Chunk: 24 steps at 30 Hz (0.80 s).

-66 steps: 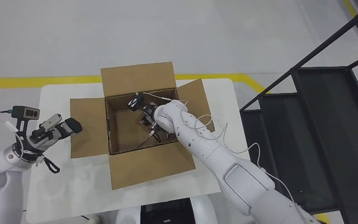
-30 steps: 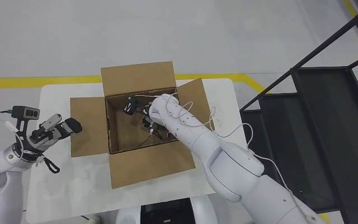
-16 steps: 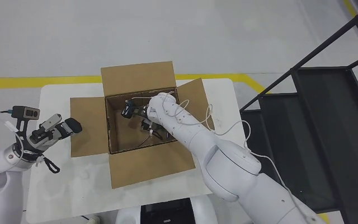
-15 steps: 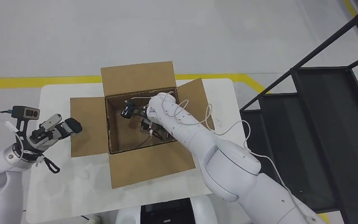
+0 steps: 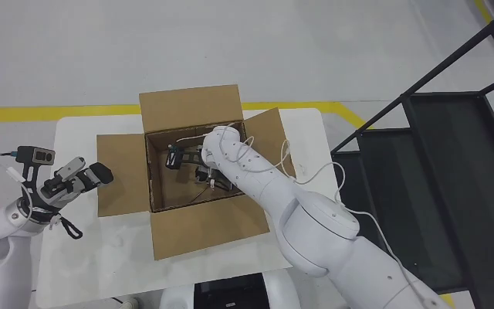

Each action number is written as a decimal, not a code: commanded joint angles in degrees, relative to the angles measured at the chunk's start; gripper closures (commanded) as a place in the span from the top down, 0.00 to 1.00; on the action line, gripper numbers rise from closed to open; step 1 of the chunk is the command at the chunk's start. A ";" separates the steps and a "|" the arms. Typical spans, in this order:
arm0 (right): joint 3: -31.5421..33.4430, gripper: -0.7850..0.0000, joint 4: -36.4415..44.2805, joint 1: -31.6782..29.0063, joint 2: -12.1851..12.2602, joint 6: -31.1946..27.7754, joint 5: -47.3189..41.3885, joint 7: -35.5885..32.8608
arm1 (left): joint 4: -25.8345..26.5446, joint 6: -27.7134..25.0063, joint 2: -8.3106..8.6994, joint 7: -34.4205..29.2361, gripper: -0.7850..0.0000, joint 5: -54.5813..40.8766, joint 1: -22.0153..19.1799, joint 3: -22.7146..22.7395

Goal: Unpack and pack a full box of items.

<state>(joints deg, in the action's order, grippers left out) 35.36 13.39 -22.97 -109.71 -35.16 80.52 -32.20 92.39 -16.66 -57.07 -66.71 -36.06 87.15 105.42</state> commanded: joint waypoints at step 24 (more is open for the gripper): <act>0.31 1.00 -3.12 1.52 -0.15 -10.59 -2.13 7.32 | 1.52 1.24 0.02 2.13 1.00 -0.04 0.89 0.04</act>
<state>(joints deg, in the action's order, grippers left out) 35.59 10.31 -21.59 -110.11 -45.32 78.39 -26.15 93.87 -15.49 -57.06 -64.67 -35.85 87.96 105.33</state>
